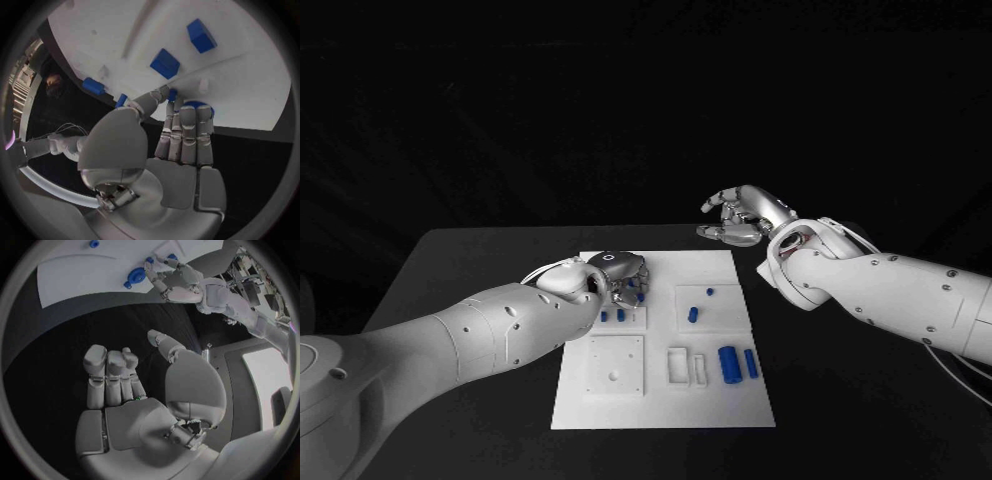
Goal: Assemble the parts on the task board
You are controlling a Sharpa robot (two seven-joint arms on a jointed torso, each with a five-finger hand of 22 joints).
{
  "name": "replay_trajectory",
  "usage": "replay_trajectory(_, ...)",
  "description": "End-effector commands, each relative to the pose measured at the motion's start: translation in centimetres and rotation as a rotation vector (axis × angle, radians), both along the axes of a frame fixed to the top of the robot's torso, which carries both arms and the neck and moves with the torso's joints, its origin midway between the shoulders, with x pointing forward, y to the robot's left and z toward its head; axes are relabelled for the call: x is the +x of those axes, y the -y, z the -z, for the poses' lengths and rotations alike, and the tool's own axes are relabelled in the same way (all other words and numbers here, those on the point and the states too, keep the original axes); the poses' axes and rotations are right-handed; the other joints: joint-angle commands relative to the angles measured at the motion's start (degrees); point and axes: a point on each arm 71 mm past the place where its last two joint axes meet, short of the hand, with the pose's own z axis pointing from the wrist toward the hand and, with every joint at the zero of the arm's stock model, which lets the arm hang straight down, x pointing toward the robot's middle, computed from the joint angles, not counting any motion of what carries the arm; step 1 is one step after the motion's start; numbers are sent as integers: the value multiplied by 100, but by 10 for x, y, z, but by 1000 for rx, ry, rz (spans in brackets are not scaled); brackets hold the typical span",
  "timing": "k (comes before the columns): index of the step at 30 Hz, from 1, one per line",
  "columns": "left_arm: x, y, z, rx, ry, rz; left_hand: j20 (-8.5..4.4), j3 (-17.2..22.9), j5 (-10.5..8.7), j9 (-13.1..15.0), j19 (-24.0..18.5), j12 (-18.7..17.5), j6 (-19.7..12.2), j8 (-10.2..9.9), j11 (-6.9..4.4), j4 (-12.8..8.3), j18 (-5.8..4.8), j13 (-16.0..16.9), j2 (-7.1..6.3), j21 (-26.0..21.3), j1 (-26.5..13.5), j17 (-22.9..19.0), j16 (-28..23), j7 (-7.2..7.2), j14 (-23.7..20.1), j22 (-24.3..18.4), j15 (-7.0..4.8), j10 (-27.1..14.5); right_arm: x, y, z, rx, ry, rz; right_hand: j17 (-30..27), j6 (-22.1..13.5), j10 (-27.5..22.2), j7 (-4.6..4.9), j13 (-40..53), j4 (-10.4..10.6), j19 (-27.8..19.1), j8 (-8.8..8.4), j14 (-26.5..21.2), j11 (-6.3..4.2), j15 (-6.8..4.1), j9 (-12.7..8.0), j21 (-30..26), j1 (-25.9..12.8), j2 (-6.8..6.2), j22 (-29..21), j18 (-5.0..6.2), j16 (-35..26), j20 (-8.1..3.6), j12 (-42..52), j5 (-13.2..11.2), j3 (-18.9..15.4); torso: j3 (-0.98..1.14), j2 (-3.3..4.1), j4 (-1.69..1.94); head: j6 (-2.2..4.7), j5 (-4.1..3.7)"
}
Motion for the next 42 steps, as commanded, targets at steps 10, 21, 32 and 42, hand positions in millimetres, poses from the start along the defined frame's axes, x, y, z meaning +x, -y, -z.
replay_trajectory(10, 2, -2, 3, -3, -37, 10, -82, 20, -36, -25, 47, -70, 48, 19, 77, 97, 172, -44, 264, 33, -20, 17, 80, 15, 40, 57, 25, -29, -1, -3, 0, -4, 1, -15, -10, 23, -82, 19, -10, 26, 7, 4, 31, 65, -18, -5, -37, -38, 20, 25, 810, -38, 0, -30, 18, -19, -5, 0, 12, -28, -31)
replay_trajectory(21, 2, 0, 7, -23, -48, 4, -80, -22, -78, -91, 108, -113, -63, -46, 83, 114, 207, -92, 312, 76, -76, 48, 183, 47, 104, 77, 29, 42, -1, -3, 0, -4, 2, -17, -11, 24, -79, 18, -14, 26, 10, 5, 34, 64, -18, -5, -39, -38, 21, 24, 810, -41, 0, -30, 18, -20, -8, -5, 10, -53, -33)
replay_trajectory(32, 1, 2, 9, -11, -77, 9, -47, -105, -164, -176, 130, -205, -217, -119, 118, 121, 245, -169, 235, 76, -150, 43, 216, 58, 117, 72, 63, 1, -1, -4, 0, -5, 2, -18, -12, 27, -75, 17, -18, 25, 13, 6, 38, 63, -19, -5, -42, -36, 21, 23, 810, -43, 0, -29, 18, -20, -2, -8, 12, -71, -31)
replay_trajectory(42, 1, 2, 11, 17, -78, -14, -60, -108, -153, -175, 169, -190, -45, -19, 84, 106, 268, -194, 314, 95, -115, 48, 268, 61, 168, 75, 30, 98, -1, -4, 0, -5, 2, -19, -13, 28, -73, 16, -21, 24, 15, 7, 41, 62, -20, -5, -44, -35, 22, 22, 810, -45, 0, -29, 19, -21, -4, -8, 2, -82, -38)
